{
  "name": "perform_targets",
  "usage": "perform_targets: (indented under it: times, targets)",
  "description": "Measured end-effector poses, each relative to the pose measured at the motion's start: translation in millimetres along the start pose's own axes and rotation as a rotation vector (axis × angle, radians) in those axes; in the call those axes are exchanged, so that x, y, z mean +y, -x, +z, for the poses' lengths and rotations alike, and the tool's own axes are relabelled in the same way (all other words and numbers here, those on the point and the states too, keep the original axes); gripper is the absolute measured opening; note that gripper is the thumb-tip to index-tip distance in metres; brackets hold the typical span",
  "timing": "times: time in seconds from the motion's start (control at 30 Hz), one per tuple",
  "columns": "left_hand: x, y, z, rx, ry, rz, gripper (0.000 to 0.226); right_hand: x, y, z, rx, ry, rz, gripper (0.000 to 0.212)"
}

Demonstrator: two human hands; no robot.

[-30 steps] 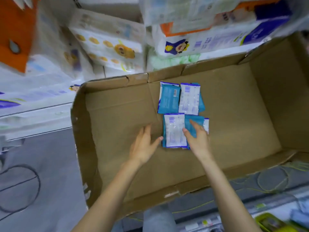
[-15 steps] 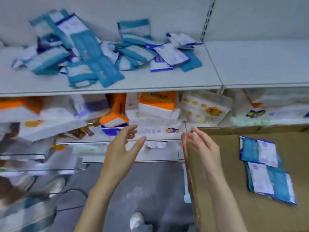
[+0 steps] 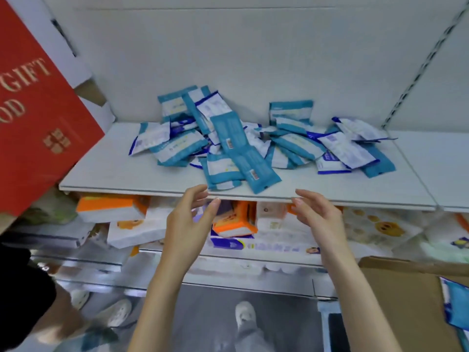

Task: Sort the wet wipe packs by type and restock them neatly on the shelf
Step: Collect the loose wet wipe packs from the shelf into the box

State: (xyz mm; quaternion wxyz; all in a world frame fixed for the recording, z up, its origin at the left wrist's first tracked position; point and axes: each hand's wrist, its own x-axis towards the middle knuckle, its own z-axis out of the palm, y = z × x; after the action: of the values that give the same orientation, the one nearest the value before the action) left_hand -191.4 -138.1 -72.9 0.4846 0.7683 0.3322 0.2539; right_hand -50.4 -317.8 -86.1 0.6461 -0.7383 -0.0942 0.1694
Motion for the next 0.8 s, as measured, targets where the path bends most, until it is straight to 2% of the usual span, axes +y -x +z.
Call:
perform_targets:
  times: [0.13,0.3,0.37,0.4,0.47,0.53,0.63,0.67,0.73,0.8]
  targets:
    - [-10.4,-55.7,13.7,-0.027,-0.058,-0.061,0.033,-0.3,-61.3,33.4,0.007,0.128,-0.064,0.025]
    - [-21.7,-113.9,45.4,0.02,-0.115,-0.174,0.04,4.3,-130.4,72.0,-0.161,0.655,-0.137,0.059]
    - [-21.5,-126.8,53.5,0.067,-0.08,-0.206,0.043,3.5,-147.7,80.0,-0.195,0.799,-0.108,0.064]
    - [-21.3,-130.0,56.5,0.075,-0.066,-0.237,0.045,-0.1,-153.5,81.5,-0.214,0.783,-0.053,0.06]
    - [-20.1,-130.9,61.9,0.049,-0.076,-0.267,0.045,-8.2,-159.9,80.7,-0.275,0.592,0.051,0.038]
    - [-17.1,-129.3,65.8,0.005,-0.097,-0.261,0.03,-17.1,-161.8,74.0,-0.305,0.428,0.057,0.024]
    - [-12.3,-132.1,63.5,-0.023,0.0,-0.258,0.009,-43.5,-167.7,45.0,-0.195,0.224,0.022,0.023]
    - [-8.9,-135.9,59.9,-0.021,0.054,-0.251,0.01,-53.0,-172.0,30.1,-0.13,0.185,0.0,0.022]
    - [-6.7,-151.0,55.3,0.019,0.16,-0.242,0.018,-66.9,-185.2,1.8,-0.03,0.229,-0.018,0.019]
    - [-3.8,-173.0,57.9,0.069,0.164,-0.243,0.034,-68.6,-201.4,-15.2,-0.008,0.385,0.022,0.018]
